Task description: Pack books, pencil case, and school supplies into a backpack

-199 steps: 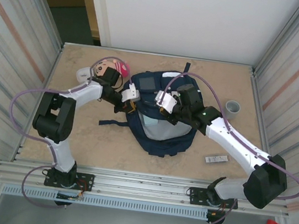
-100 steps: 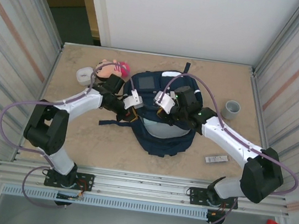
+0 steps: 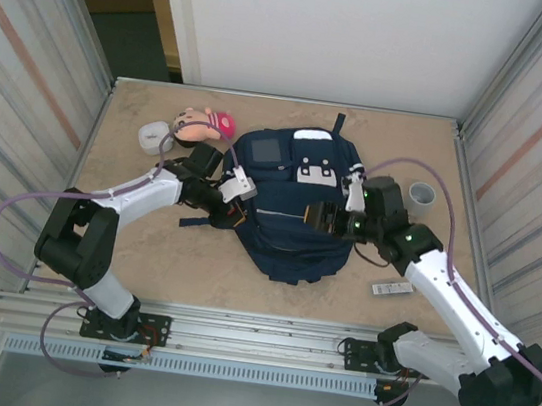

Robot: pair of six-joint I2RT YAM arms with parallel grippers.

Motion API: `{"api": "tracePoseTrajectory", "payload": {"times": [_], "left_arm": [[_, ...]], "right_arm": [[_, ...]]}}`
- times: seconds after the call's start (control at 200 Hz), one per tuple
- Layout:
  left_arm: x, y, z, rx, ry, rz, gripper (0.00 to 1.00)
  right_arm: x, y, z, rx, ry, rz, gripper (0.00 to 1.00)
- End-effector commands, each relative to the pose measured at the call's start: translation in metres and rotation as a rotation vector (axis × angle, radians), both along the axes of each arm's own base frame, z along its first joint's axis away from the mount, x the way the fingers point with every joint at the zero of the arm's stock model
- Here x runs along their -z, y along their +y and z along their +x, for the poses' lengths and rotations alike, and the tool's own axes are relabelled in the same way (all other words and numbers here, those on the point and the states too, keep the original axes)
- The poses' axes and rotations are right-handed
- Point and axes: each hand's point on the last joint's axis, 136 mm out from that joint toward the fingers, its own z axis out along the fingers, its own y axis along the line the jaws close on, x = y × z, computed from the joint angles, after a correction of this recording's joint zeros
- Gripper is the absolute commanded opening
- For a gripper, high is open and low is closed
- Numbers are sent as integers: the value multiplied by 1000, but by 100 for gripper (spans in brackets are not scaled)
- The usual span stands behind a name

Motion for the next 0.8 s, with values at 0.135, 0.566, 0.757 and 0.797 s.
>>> {"api": "tracePoseTrajectory", "payload": {"times": [0.135, 0.566, 0.757, 0.797], "left_arm": [[-14, -6, -5, -17, -13, -39, 0], [-13, -25, -34, 62, 15, -25, 0], [-12, -44, -64, 163, 62, 2, 0], [-12, -49, -70, 179, 73, 0, 0]], "right_arm": [[49, 15, -15, 347, 494, 397, 67], [82, 18, 23, 438, 441, 373, 42], [75, 17, 39, 441, 375, 392, 33], [72, 17, 41, 436, 362, 394, 32]]}}
